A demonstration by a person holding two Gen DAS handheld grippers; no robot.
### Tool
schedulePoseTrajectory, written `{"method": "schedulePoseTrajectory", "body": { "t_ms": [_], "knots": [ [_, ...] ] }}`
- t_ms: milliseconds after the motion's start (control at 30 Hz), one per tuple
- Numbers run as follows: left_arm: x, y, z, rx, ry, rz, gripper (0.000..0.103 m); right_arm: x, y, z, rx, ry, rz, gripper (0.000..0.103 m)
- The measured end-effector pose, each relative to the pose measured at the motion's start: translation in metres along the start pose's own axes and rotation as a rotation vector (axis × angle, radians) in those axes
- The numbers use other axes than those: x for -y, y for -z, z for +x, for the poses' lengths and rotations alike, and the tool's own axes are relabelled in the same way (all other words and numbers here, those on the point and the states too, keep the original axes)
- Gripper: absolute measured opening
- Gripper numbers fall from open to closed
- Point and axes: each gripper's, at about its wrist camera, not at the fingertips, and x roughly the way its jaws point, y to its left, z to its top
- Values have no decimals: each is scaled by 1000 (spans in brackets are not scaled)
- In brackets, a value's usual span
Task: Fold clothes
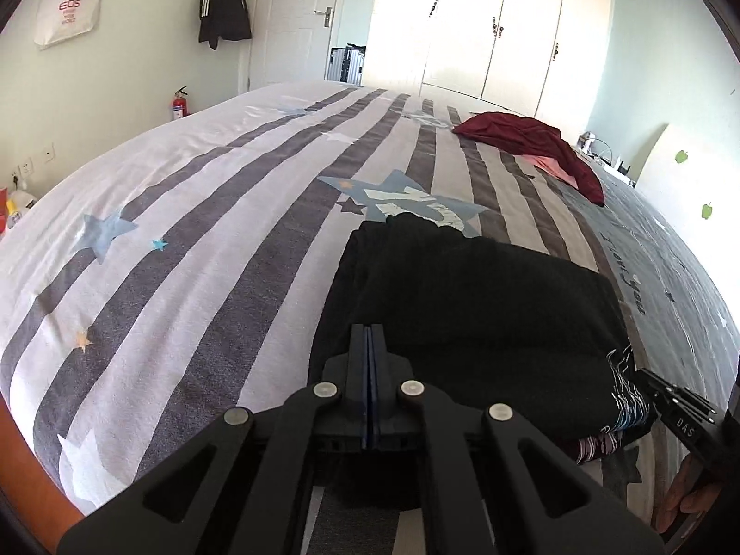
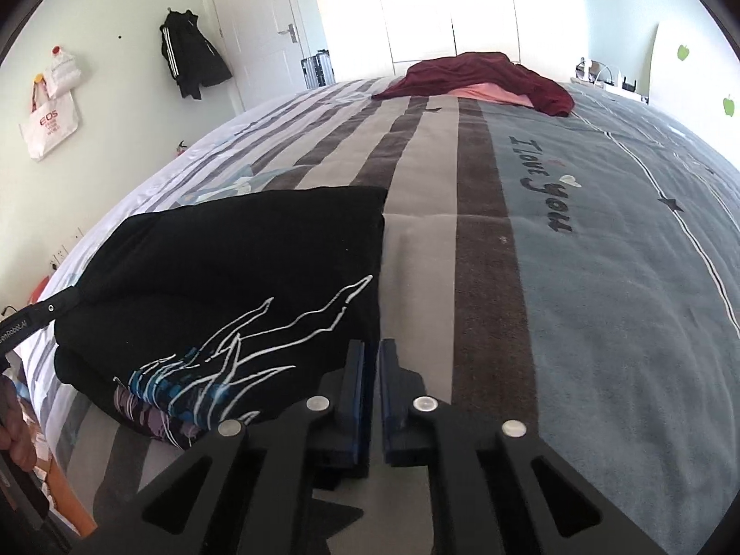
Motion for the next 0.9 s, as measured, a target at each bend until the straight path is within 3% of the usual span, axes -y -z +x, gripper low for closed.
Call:
{"method": "schedulePoseTrajectory", "body": {
  "t_ms": [233, 367, 467, 500, 567, 700, 767, 900],
  "knots": [
    [30, -50, 17, 36, 77, 51, 2, -25, -39, 4, 75, -46, -44, 9],
    [43, -70, 67, -69, 68, 102, 2, -44, -72, 31, 71, -78, -67, 11],
    [37, -65, 109, -174, 29, 108, 2, -52, -80, 65, -2, -66, -92, 11],
    [30, -60, 114, -177, 42, 85, 2, -53, -78, 76, -29, -54, -99, 11],
    [19, -52, 109, -141, 60, 44, 2, -49, -70, 90, -48, -49, -91, 11],
    [10, -44, 98, -73, 28, 25, 2, -32, -60, 88, 6, -73, -53, 9],
    [6, -46, 90, -52, 17, 16, 2, -22, -62, 87, 10, -74, -8, 0],
    [-8, -52, 71, -14, -13, -15, 3, -7, -61, 76, 16, -59, -5, 0]
  ]
}}
